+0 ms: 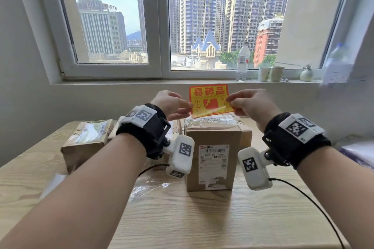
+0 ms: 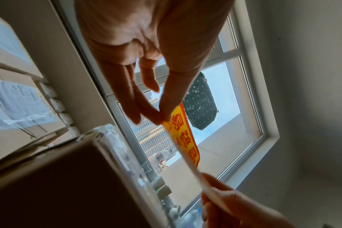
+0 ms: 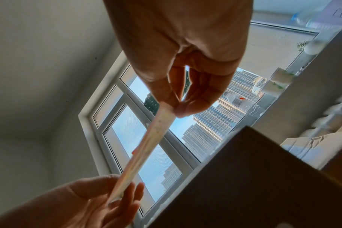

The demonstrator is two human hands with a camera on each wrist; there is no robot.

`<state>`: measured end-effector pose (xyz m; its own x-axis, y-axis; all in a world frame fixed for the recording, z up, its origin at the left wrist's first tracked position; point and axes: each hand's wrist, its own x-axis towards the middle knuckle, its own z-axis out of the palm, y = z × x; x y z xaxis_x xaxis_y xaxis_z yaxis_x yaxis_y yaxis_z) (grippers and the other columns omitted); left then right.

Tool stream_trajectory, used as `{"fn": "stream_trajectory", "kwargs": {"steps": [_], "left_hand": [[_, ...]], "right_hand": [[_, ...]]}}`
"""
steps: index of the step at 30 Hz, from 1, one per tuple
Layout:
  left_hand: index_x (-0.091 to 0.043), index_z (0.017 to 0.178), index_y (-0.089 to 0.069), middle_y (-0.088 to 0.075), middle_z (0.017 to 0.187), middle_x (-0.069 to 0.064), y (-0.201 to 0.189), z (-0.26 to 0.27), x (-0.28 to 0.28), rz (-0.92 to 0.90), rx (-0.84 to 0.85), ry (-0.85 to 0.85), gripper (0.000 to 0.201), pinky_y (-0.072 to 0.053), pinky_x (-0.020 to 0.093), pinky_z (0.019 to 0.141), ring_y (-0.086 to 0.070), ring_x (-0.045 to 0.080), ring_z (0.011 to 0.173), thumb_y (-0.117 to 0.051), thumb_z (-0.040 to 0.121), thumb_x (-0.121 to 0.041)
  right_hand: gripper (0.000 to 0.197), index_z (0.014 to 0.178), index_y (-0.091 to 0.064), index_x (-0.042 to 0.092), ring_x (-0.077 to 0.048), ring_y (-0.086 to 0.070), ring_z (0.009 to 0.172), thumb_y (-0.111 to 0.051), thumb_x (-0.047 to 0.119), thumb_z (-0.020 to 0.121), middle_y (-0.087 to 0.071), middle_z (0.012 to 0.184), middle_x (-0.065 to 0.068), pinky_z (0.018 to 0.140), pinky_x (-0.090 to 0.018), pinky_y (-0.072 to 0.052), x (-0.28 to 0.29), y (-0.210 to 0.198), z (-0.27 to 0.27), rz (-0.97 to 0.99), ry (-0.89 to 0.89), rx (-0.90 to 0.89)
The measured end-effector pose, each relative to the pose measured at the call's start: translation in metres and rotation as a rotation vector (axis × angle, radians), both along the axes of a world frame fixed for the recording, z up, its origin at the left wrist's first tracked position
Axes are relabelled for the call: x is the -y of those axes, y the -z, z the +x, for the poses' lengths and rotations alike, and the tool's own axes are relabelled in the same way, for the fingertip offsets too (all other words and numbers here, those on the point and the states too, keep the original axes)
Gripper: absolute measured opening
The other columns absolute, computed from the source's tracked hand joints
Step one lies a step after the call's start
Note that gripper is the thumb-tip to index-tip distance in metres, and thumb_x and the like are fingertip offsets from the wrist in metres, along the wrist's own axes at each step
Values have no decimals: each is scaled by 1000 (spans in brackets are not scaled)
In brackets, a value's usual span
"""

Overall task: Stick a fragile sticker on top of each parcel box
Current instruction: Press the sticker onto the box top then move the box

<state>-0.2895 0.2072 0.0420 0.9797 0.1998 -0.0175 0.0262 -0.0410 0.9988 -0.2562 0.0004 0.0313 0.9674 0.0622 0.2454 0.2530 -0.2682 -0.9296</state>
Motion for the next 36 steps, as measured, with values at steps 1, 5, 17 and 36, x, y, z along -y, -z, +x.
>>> {"fn": "stream_trajectory", "kwargs": {"steps": [1,5,17,36], "left_hand": [[-3,105,-50,-67,86,13,4,3,0,67,6,-27,32,-60,29,63,-69,19,69,-68,80,6],[1,93,-63,-69,84,12,15,12,1,207,34,-66,17,-60,27,65,-69,17,69,-69,79,7],[-2,94,-71,-69,94,8,27,14,8,284,14,-31,18,-50,11,48,-67,11,77,-75,77,-3],[-21,85,-76,-73,88,-6,31,18,11,534,24,-124,18,-52,21,73,-69,7,83,-83,69,-26]], "right_hand": [[15,82,-72,12,-15,-63,75,-64,2,87,-71,88,-7,65,-21,-53,0,2,1,-5,5,-8],[8,91,-73,7,-14,-63,70,-70,7,84,-73,86,-11,72,-26,-57,-7,15,6,-103,9,-6],[15,97,-76,18,-13,-63,97,-64,17,88,-71,107,1,90,-28,-51,-9,34,13,-377,119,165],[18,102,-76,16,-12,-58,99,-62,18,90,-70,112,-1,91,-22,-42,-8,31,10,-613,113,256]]}}
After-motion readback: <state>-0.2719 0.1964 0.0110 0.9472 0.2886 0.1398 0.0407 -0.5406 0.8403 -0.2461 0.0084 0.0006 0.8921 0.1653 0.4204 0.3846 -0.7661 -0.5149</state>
